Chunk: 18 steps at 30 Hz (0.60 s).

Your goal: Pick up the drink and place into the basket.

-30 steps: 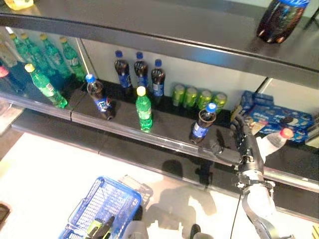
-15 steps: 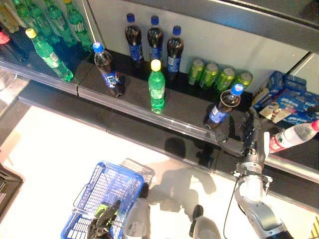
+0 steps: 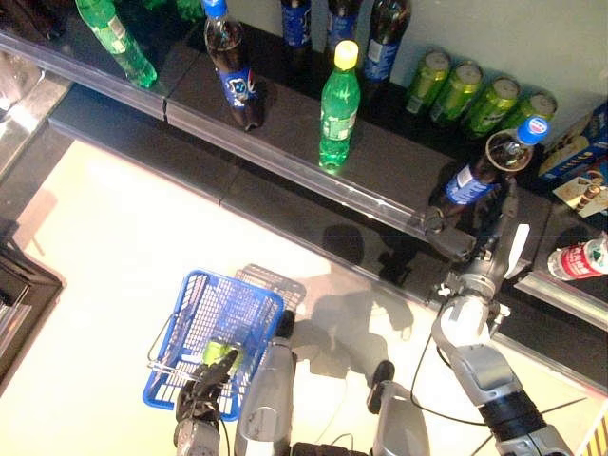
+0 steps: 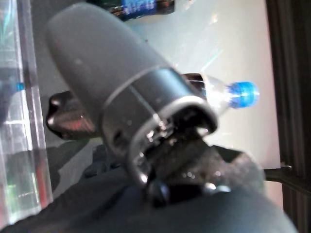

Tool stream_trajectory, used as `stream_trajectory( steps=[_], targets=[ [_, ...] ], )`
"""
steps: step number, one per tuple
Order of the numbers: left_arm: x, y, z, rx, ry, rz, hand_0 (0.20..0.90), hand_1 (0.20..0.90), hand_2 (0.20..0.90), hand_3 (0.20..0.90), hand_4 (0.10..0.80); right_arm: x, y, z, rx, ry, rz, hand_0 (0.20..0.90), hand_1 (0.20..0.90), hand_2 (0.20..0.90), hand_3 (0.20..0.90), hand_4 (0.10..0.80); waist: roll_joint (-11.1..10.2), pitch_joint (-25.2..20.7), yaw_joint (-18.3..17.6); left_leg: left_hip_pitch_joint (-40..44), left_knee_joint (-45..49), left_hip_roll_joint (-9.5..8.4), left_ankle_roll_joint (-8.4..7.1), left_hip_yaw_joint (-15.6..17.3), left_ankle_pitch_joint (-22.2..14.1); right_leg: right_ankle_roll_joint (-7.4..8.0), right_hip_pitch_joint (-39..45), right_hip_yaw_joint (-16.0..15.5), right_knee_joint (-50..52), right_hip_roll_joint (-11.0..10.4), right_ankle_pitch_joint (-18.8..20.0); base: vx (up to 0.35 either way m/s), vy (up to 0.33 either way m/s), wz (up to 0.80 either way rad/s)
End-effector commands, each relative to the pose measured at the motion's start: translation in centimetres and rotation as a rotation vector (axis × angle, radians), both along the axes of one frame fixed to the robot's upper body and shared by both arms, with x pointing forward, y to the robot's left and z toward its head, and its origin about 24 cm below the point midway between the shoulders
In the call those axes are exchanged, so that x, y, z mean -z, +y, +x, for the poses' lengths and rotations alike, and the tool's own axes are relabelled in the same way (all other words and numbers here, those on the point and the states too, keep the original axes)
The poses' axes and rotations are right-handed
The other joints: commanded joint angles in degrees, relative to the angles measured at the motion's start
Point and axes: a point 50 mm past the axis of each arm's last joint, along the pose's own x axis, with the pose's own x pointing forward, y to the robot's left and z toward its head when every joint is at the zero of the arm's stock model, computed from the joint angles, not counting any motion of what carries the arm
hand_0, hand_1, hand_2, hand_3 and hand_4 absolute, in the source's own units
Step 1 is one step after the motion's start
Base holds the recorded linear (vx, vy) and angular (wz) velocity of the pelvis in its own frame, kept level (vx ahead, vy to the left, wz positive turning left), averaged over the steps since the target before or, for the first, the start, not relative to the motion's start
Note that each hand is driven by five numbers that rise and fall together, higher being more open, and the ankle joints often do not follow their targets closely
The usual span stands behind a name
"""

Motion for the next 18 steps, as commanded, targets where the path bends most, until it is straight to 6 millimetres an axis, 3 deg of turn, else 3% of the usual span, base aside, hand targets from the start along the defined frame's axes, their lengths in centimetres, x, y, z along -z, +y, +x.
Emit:
stream_trajectory(
  steps=[1, 9, 18],
  targets=[
    [-0.5, -0.9, -0.6, 0.086, -0.060, 0.016, 0.300, 0.300, 0.300, 0.200, 0.100, -7.4, -0.6, 0.6, 0.044, -0.361, 0.016, 0.900, 0.900, 0.900, 0.900, 0.800, -0.3, -0.3, 0.6, 0.4, 8.2, 2.45, 0.11, -3.5, -7.0, -1.96, -2.7, -0.1, -3.2, -1.2, 8.1, -0.007, -0.009, 0.05],
    [-1.6, 0.1, 0.5, 0.109, -0.107, 0.050, 0.300, 0.300, 0.300, 0.200, 0.100, -11.5, -2.5, 2.2, 0.151, -0.479, 0.080, 0.900, 0.900, 0.900, 0.900, 0.800, -1.4, -0.3, 2.7, -5.5, 9.3, 2.29, 0.85, -4.8, -6.7, -2.19, -5.3, -1.4, -5.6, 0.1, 9.3, -0.009, -0.045, 0.04],
    [-2.4, 0.9, 1.5, 0.106, -0.137, 0.070, 0.300, 0.300, 0.300, 0.200, 0.100, -14.7, -3.5, 2.8, 0.205, -0.561, 0.100, 0.900, 0.900, 0.900, 0.900, 0.800, -2.2, -0.3, 3.8, -9.6, 11.1, 1.69, 1.59, -5.4, -7.2, -2.60, -7.5, -1.9, -5.8, 1.3, 9.6, -0.010, -0.023, -0.02]
  ],
)
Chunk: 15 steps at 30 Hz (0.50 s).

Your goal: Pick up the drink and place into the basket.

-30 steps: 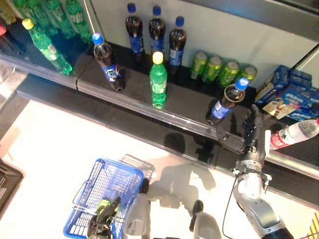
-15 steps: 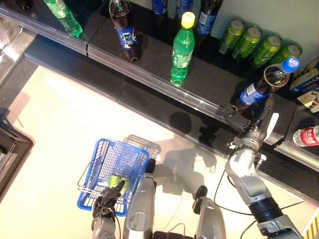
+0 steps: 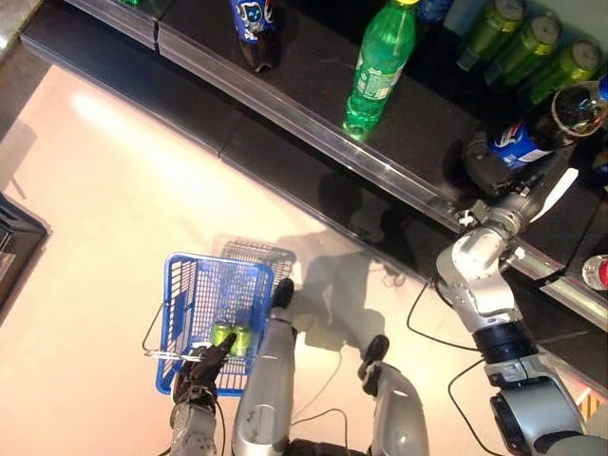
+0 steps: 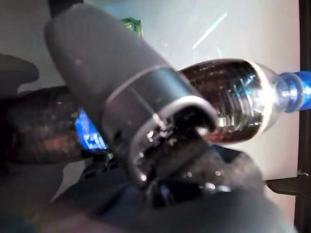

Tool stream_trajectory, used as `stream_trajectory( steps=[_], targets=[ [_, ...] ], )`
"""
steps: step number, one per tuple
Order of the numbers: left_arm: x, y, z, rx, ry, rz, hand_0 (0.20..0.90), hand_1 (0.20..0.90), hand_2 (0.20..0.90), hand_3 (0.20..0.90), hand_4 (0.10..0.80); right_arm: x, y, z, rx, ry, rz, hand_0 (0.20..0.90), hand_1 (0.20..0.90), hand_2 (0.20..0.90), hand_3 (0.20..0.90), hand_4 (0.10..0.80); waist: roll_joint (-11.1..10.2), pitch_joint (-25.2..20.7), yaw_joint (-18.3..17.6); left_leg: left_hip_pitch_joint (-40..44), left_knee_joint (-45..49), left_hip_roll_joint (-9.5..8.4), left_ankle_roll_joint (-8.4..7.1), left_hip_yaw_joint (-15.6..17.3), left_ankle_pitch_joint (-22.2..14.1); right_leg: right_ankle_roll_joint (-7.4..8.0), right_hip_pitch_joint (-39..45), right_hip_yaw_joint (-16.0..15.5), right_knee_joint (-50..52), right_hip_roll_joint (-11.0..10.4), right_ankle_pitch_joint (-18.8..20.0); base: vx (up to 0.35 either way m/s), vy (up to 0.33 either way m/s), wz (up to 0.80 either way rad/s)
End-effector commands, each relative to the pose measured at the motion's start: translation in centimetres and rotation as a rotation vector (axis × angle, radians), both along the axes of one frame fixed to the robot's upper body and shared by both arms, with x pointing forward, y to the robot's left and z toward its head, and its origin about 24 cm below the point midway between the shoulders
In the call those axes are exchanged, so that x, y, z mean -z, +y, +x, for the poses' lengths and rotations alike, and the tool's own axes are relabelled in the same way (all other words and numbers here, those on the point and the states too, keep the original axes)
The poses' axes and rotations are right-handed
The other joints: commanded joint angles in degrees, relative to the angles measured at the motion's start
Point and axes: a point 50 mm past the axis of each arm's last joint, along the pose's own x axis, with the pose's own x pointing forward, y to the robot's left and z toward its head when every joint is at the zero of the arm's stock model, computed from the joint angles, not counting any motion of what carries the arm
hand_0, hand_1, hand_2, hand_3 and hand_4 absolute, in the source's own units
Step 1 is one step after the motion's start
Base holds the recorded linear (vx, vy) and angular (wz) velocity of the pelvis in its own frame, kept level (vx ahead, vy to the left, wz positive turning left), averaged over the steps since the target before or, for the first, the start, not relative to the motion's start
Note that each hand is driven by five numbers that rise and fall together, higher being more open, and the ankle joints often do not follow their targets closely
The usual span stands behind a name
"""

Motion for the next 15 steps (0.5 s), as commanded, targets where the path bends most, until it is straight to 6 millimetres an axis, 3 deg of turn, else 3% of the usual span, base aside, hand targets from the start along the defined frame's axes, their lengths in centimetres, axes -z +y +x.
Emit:
stream_trajectory(
  steps=[1, 4, 5, 6, 7, 15],
  targets=[
    [-0.9, 0.2, -0.5, 0.068, -0.061, 0.043, 0.300, 0.300, 0.300, 0.200, 0.100, -7.8, -2.1, -1.6, 0.085, -0.340, -0.062, 0.900, 0.900, 0.900, 0.900, 0.800, 0.0, -1.1, 0.6, -0.5, 8.3, 1.02, 1.98, -3.4, -7.3, -2.26, -1.0, -0.4, -4.5, -0.2, 8.8, 0.000, 0.000, 0.00],
    [-0.8, 0.3, -0.5, 0.070, -0.064, 0.042, 0.300, 0.300, 0.300, 0.200, 0.100, -8.4, -2.2, -1.7, 0.081, -0.360, -0.058, 0.900, 0.900, 0.900, 0.900, 0.800, 0.0, -1.1, 0.7, -1.2, 8.8, 0.76, 2.23, -3.4, -7.6, -2.40, -1.7, -0.4, -4.0, -0.1, 8.6, -0.011, 0.001, -0.01],
    [-0.8, 0.2, -0.5, 0.071, -0.065, 0.042, 0.300, 0.300, 0.300, 0.200, 0.100, -8.6, -2.2, -1.7, 0.079, -0.368, -0.063, 0.721, 0.721, 0.721, 0.691, 0.591, 0.0, -1.1, 0.7, -1.4, 9.0, 0.67, 2.34, -3.3, -7.7, -2.49, -2.0, -0.4, -3.7, -0.1, 8.6, -0.040, 0.012, -0.02],
    [-0.8, 0.2, -0.5, 0.070, -0.065, 0.040, 0.300, 0.300, 0.300, 0.200, 0.100, -8.9, -2.1, -1.7, 0.082, -0.377, -0.074, 0.349, 0.349, 0.349, 0.258, 0.158, 0.0, -1.1, 0.7, -1.8, 9.4, 0.59, 2.45, -3.2, -7.8, -2.61, -2.4, -0.4, -3.3, -0.1, 8.4, -0.044, 0.018, -0.02],
    [-0.8, 0.1, -0.5, 0.071, -0.066, 0.039, 0.300, 0.300, 0.300, 0.200, 0.100, -9.2, -2.0, -1.7, 0.082, -0.384, -0.079, 0.300, 0.300, 0.300, 0.200, 0.100, 0.1, -1.1, 0.7, -2.1, 9.8, 0.52, 2.56, -3.1, -8.0, -2.72, -2.9, -0.4, -2.7, 0.0, 8.3, -0.047, 0.024, -0.02],
    [-0.4, -0.2, -0.9, 0.065, -0.068, 0.020, 0.300, 0.300, 0.300, 0.200, 0.100, -9.7, -2.1, -2.1, 0.102, -0.402, -0.095, 0.300, 0.300, 0.300, 0.200, 0.100, 1.6, -1.1, 0.6, -1.1, 11.3, -0.32, 3.31, -2.3, -9.0, -3.57, -3.8, -0.1, 2.2, -0.4, 6.1, -0.048, 0.038, -0.04]
  ],
)
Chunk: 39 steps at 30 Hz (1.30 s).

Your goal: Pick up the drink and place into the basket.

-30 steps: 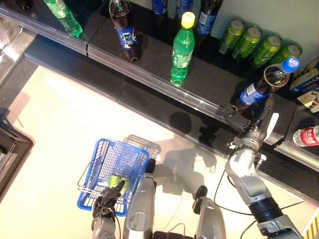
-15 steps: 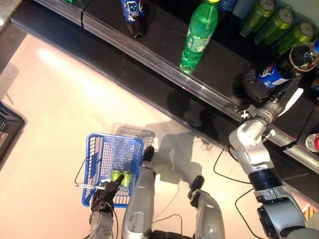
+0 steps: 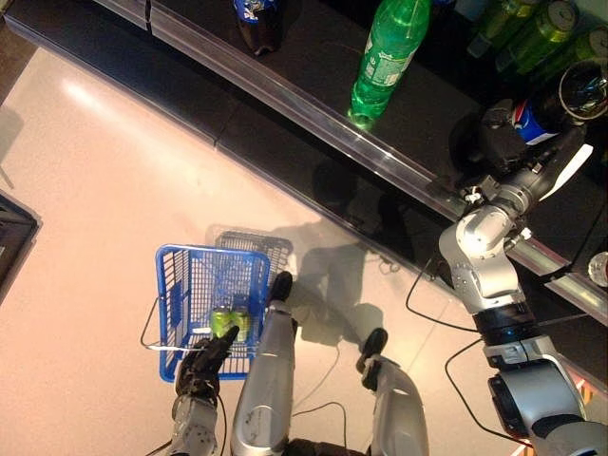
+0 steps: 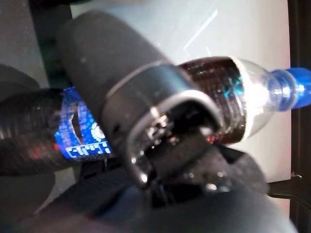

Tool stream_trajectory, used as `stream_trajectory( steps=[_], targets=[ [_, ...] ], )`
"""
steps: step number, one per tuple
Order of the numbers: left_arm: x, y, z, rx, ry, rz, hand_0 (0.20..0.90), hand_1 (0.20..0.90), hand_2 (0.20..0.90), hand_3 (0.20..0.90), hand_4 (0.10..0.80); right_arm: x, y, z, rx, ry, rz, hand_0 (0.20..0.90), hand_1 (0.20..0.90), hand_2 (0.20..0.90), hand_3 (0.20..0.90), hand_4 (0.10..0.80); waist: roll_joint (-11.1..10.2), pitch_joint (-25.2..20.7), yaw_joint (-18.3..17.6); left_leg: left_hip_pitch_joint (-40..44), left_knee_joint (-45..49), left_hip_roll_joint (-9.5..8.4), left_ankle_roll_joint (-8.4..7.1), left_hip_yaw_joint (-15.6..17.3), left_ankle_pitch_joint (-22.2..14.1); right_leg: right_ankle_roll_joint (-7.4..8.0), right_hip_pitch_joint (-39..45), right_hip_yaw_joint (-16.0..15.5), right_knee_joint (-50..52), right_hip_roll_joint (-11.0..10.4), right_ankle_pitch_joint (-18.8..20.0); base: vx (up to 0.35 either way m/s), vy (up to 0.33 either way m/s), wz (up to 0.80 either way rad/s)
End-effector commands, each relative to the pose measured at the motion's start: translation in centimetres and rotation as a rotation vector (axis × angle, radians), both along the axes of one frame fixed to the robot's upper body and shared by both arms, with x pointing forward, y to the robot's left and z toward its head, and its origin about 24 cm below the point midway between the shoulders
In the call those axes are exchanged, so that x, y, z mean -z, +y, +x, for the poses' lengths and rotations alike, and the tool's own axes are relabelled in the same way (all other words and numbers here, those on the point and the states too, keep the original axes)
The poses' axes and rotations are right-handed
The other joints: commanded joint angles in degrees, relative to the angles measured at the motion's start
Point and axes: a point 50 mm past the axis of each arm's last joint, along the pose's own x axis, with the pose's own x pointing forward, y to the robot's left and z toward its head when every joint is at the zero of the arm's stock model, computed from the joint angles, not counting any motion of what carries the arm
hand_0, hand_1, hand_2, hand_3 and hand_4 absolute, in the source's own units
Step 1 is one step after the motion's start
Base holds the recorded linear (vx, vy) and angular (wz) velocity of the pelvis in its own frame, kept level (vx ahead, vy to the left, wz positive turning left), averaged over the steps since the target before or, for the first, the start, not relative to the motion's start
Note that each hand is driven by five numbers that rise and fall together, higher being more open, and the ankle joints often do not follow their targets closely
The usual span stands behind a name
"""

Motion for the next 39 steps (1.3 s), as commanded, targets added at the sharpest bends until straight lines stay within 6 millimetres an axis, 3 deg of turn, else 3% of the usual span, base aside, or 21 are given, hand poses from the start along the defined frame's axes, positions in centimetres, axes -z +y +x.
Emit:
stream_trajectory(
  steps=[1, 15, 23, 30, 39],
  targets=[
    [-0.1, -0.1, -1.4, 0.040, -0.047, 0.027, 0.300, 0.300, 0.300, 0.200, 0.100, -7.9, -2.5, -2.8, 0.115, -0.360, -0.106, 0.300, 0.300, 0.300, 0.200, 0.100, 1.9, -1.1, 0.5, 2.3, 7.3, -0.23, 2.83, -2.5, -7.6, -3.41, -1.4, -0.6, 1.1, -0.3, 5.6, -0.069, 0.023, 0.01],
    [0.8, 0.1, -3.5, -0.048, -0.077, -0.012, 0.300, 0.300, 0.300, 0.200, 0.100, -5.8, -2.4, -5.6, 0.103, -0.351, -0.242, 0.300, 0.300, 0.300, 0.200, 0.100, 4.3, -1.1, -1.0, 15.4, 3.6, -1.19, 1.84, -3.1, -6.3, -6.01, 7.4, -1.8, 8.6, -1.0, -1.0, -0.022, -0.005, 0.06],
    [-0.3, 2.2, -5.2, -0.118, -0.164, 0.045, 0.300, 0.300, 0.300, 0.200, 0.100, -3.9, -0.8, -8.5, -0.077, -0.322, -0.397, 0.300, 0.300, 0.300, 0.200, 0.100, 5.0, -7.8, -2.6, 25.0, -3.3, 0.11, 0.18, -3.0, -3.9, -7.46, 14.0, -1.9, 8.5, 0.1, -4.2, 0.106, 0.008, -0.01],
    [-2.1, 4.3, -5.4, -0.164, -0.244, 0.128, 0.300, 0.300, 0.300, 0.200, 0.100, -3.1, 2.5, -9.4, -0.460, -0.324, -0.476, 0.300, 0.300, 0.300, 0.200, 0.100, 6.8, -14.6, -2.9, 31.4, -12.2, 1.63, -1.07, -2.5, 2.4, -7.89, 19.5, -2.0, 1.3, 2.4, -3.5, 0.063, 0.043, -0.01],
    [-5.5, 4.7, -3.2, -0.099, -0.416, 0.205, 0.300, 0.300, 0.300, 0.200, 0.100, -1.9, 8.7, -10.5, -0.978, -0.341, -0.456, 0.300, 0.300, 0.300, 0.200, 0.100, 7.4, -17.2, -1.0, 31.8, -17.1, 1.30, -1.46, -3.6, 5.3, -8.01, 21.2, -3.6, -2.0, 2.5, -2.2, -0.034, 0.043, 0.08]
  ],
)
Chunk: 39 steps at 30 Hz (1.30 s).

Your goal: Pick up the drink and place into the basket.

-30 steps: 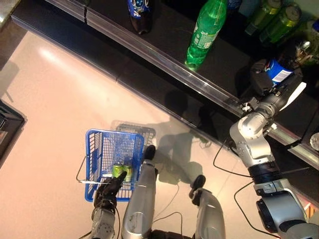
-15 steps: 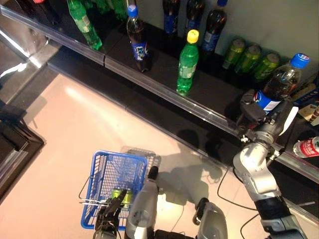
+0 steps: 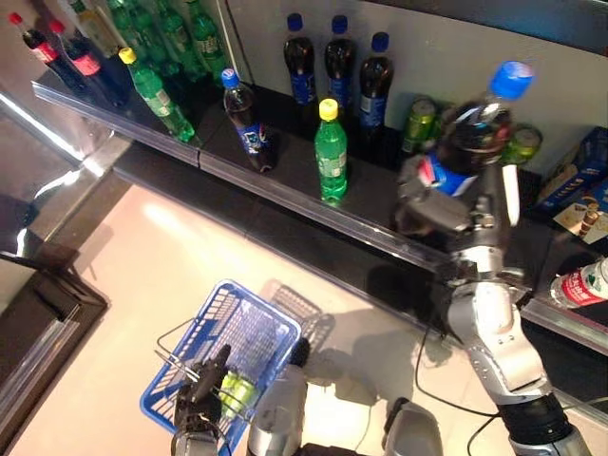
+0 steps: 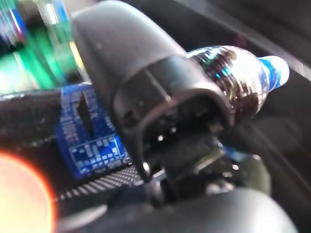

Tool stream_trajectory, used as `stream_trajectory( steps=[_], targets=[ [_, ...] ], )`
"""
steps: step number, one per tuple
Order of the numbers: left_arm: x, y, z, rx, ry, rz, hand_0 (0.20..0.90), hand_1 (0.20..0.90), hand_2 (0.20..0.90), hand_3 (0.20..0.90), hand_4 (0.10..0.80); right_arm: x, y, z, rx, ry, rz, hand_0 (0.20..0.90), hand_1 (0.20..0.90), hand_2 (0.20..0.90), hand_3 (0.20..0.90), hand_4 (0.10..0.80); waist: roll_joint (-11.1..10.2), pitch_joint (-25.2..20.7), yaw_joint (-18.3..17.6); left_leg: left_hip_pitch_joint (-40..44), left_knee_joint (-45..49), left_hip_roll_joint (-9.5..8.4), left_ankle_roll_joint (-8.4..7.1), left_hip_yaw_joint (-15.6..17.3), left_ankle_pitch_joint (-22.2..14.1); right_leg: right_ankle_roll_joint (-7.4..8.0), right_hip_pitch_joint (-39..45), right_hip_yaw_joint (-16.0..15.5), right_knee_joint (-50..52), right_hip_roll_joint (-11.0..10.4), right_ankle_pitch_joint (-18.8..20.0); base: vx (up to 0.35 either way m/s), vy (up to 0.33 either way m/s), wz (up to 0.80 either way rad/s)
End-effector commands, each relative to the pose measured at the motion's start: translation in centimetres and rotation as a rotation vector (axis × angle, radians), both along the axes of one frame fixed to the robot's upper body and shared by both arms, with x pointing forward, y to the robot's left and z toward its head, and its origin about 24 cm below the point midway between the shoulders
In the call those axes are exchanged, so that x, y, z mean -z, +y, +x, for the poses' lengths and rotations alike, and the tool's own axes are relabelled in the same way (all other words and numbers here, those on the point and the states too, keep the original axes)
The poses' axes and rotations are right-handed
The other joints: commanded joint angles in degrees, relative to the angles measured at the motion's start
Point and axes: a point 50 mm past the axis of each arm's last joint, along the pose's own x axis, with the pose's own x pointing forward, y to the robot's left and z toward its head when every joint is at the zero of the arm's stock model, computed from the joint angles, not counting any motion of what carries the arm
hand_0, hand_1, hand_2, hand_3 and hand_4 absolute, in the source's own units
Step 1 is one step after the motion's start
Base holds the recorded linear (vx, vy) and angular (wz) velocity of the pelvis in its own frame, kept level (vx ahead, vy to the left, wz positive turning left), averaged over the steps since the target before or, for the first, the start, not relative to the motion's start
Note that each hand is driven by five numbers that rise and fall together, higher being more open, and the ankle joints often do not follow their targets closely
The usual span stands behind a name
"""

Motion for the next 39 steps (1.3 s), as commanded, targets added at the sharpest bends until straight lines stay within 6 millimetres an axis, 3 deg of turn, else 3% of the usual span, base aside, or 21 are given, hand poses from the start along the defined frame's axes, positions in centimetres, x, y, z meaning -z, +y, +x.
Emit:
stream_trajectory(
  steps=[1, 9, 16, 21, 22, 31, 39],
  targets=[
    [-6.1, 5.6, 1.2, -0.003, -0.285, 0.360, 0.300, 0.300, 0.300, 0.200, 0.100, -5.7, 3.4, -2.8, -0.304, -0.327, 0.063, 0.300, 0.300, 0.300, 0.200, 0.100, -1.6, -13.6, 2.1, 3.4, 0.2, 0.85, 1.43, -1.7, 0.6, -6.38, 2.3, -1.8, -9.0, 3.8, 7.1, -0.071, 0.006, 0.18],
    [-9.8, 5.9, 3.3, 0.075, -0.427, 0.474, 0.300, 0.300, 0.300, 0.200, 0.100, -5.9, 6.8, -3.6, -0.485, -0.334, 0.092, 0.300, 0.300, 0.300, 0.200, 0.100, -2.5, -15.2, 5.8, 2.8, -3.0, 0.19, 1.19, -3.8, 1.3, -5.79, 4.3, -4.9, -13.1, 3.7, 8.8, -0.059, -0.022, 0.19],
    [-13.4, 3.8, 5.3, 0.404, -0.627, 0.556, 0.300, 0.300, 0.300, 0.200, 0.100, -5.9, 9.2, -3.2, -0.484, -0.330, 0.102, 0.300, 0.300, 0.300, 0.200, 0.100, -3.0, -16.0, 11.5, 2.0, -2.2, -1.75, 1.45, -9.2, 0.8, -6.04, 7.3, -9.2, -13.5, 3.8, 8.0, -0.022, -0.044, 0.33],
    [-18.5, 1.0, 6.5, 0.684, -0.777, 0.644, 0.300, 0.300, 0.300, 0.200, 0.100, -6.0, 10.1, -2.5, -0.373, -0.336, 0.125, 0.300, 0.300, 0.300, 0.200, 0.100, -3.2, -15.9, 16.0, 2.2, -2.3, -2.94, 1.66, -13.5, 1.4, -5.92, 10.1, -12.2, -14.1, 4.4, 7.9, 0.033, -0.076, 0.52],
    [-19.0, 0.8, 6.5, 0.712, -0.803, 0.641, 0.300, 0.300, 0.300, 0.200, 0.100, -5.9, 10.3, -2.4, -0.366, -0.327, 0.138, 0.300, 0.300, 0.300, 0.200, 0.100, -3.7, -15.9, 16.8, 3.0, -2.6, -2.77, 1.56, -13.5, 0.4, -5.80, 10.8, -11.9, -13.9, 4.6, 6.5, 0.098, -0.131, 0.45],
    [-22.5, -2.3, 6.2, 0.922, -1.021, 0.532, 0.300, 0.300, 0.300, 0.200, 0.100, -3.2, 12.4, -0.3, -0.355, -0.091, 0.259, 0.300, 0.300, 0.300, 0.200, 0.100, -4.0, -15.8, 21.1, 1.9, -2.2, -4.58, 1.93, -18.0, 1.3, -5.76, 12.7, -14.8, -14.3, 4.7, 6.7, 0.035, -0.043, 0.35],
    [-24.7, -2.9, 6.2, 0.984, -1.126, 0.613, 0.300, 0.300, 0.300, 0.200, 0.100, 0.7, 15.7, 0.3, -0.348, 0.042, 0.100, 0.300, 0.300, 0.300, 0.200, 0.100, -4.5, -15.8, 23.2, 1.0, -2.3, -5.55, 2.12, -20.1, 1.7, -5.32, 13.4, -15.7, -15.0, 4.7, 6.9, 0.022, -0.015, 0.09]
  ],
)
